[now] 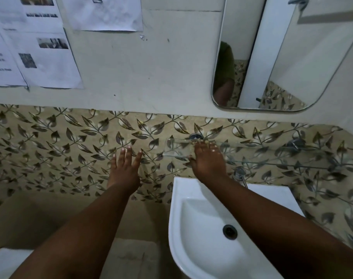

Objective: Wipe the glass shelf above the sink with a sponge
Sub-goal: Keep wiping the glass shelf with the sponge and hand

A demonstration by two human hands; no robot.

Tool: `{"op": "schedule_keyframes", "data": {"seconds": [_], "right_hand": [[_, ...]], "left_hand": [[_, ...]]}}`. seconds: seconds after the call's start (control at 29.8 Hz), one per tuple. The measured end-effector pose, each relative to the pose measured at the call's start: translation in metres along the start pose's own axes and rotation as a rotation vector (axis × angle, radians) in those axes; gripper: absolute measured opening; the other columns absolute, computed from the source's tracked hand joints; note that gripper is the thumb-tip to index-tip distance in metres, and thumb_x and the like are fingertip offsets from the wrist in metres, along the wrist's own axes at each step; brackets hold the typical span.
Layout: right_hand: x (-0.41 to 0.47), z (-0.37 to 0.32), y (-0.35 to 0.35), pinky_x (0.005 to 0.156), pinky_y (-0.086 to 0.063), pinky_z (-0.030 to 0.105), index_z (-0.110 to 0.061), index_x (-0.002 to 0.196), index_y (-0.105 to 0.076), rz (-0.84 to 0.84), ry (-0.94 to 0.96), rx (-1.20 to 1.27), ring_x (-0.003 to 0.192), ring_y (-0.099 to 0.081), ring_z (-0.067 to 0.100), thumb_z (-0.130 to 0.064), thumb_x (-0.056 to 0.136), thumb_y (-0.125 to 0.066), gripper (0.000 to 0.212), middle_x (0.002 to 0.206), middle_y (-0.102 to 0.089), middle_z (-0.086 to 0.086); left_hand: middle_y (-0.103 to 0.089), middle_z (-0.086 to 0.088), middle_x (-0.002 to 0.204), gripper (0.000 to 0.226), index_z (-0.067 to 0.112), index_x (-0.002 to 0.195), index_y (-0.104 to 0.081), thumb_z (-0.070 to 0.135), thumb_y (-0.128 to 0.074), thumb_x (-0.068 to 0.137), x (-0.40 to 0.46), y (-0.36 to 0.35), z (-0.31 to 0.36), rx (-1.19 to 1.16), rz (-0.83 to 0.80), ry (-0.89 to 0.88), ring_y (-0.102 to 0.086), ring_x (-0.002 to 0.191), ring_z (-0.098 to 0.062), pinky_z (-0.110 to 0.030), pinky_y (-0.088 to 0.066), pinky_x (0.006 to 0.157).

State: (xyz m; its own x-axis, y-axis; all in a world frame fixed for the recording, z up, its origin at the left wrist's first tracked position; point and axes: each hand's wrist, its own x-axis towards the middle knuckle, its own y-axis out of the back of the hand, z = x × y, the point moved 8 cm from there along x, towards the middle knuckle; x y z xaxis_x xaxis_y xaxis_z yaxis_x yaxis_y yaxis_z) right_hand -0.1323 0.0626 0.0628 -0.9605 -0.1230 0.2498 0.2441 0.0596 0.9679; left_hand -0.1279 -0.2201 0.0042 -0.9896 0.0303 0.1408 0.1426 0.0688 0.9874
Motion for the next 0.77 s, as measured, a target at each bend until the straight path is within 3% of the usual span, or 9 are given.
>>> {"op": "schedule_keyframes", "data": {"seconds": [0.1,0.23,0.34,0.44,0.5,0.6,0.77], "right_hand": [[0.02,-0.03,-0.003,0.126,-0.008,0.053,-0.006,0.16,-0.019,-0.063,-0.109,0.033,0.154,-0.016,0.039,-0.062,0.103,-0.018,0.08,0.168,-0.019,0.019],[0.045,-0.077,-0.007,0.125,-0.003,0.055,-0.004,0.16,-0.017,-0.135,-0.117,0.072,0.155,-0.008,0.041,-0.062,0.103,-0.018,0.081,0.169,-0.011,0.02],[0.049,-0.112,-0.013,0.126,-0.004,0.053,-0.007,0.16,-0.022,-0.132,-0.018,0.057,0.155,-0.011,0.039,-0.057,0.103,-0.026,0.076,0.168,-0.016,0.018],[0.039,-0.129,-0.017,0.126,-0.011,0.053,-0.01,0.155,-0.037,-0.093,0.247,-0.033,0.152,-0.022,0.039,-0.048,0.099,-0.04,0.068,0.163,-0.032,0.016],[0.026,-0.123,-0.015,0.124,-0.02,0.052,-0.012,0.149,-0.046,-0.03,0.456,-0.1,0.145,-0.034,0.04,-0.045,0.094,-0.05,0.064,0.155,-0.045,0.015],[0.011,-0.091,-0.015,0.119,-0.03,0.049,-0.018,0.155,-0.038,0.06,0.641,-0.132,0.146,-0.036,0.039,-0.041,0.092,-0.059,0.07,0.16,-0.041,0.012],[-0.017,-0.002,0.0,0.111,-0.042,0.049,-0.016,0.153,-0.042,0.178,0.568,-0.05,0.143,-0.044,0.033,-0.043,0.098,-0.054,0.062,0.156,-0.046,0.012]], "left_hand": [[0.032,-0.013,0.16,0.095,0.03,0.15,0.029,0.036,-0.046,0.093,0.004,0.008,0.016,0.023,0.008,-0.042,0.027,0.15,-0.032,-0.055,0.01,0.122],[0.029,-0.013,0.163,0.091,0.029,0.153,0.025,0.037,-0.043,0.093,0.007,0.015,0.018,0.079,0.026,-0.077,0.026,0.151,-0.032,-0.055,0.009,0.122],[0.026,-0.013,0.164,0.089,0.029,0.154,0.024,0.038,-0.041,0.093,0.004,0.012,0.001,0.09,0.019,-0.049,0.024,0.151,-0.032,-0.055,0.009,0.123],[0.022,-0.013,0.166,0.089,0.028,0.155,0.02,0.038,-0.043,0.093,0.002,0.014,-0.007,0.078,0.021,-0.036,0.02,0.153,-0.032,-0.054,0.008,0.123],[0.023,-0.012,0.165,0.089,0.028,0.154,0.021,0.036,-0.043,0.094,0.004,0.019,-0.009,0.087,0.033,-0.042,0.021,0.153,-0.031,-0.053,0.011,0.122],[0.026,-0.012,0.164,0.089,0.028,0.154,0.022,0.036,-0.043,0.095,0.009,0.029,-0.009,0.095,0.037,-0.061,0.024,0.151,-0.031,-0.052,0.014,0.12],[0.017,-0.008,0.167,0.087,0.028,0.156,0.018,0.032,-0.044,0.094,0.019,0.046,0.012,0.056,0.103,-0.11,0.021,0.153,-0.027,-0.052,0.01,0.123]]}}
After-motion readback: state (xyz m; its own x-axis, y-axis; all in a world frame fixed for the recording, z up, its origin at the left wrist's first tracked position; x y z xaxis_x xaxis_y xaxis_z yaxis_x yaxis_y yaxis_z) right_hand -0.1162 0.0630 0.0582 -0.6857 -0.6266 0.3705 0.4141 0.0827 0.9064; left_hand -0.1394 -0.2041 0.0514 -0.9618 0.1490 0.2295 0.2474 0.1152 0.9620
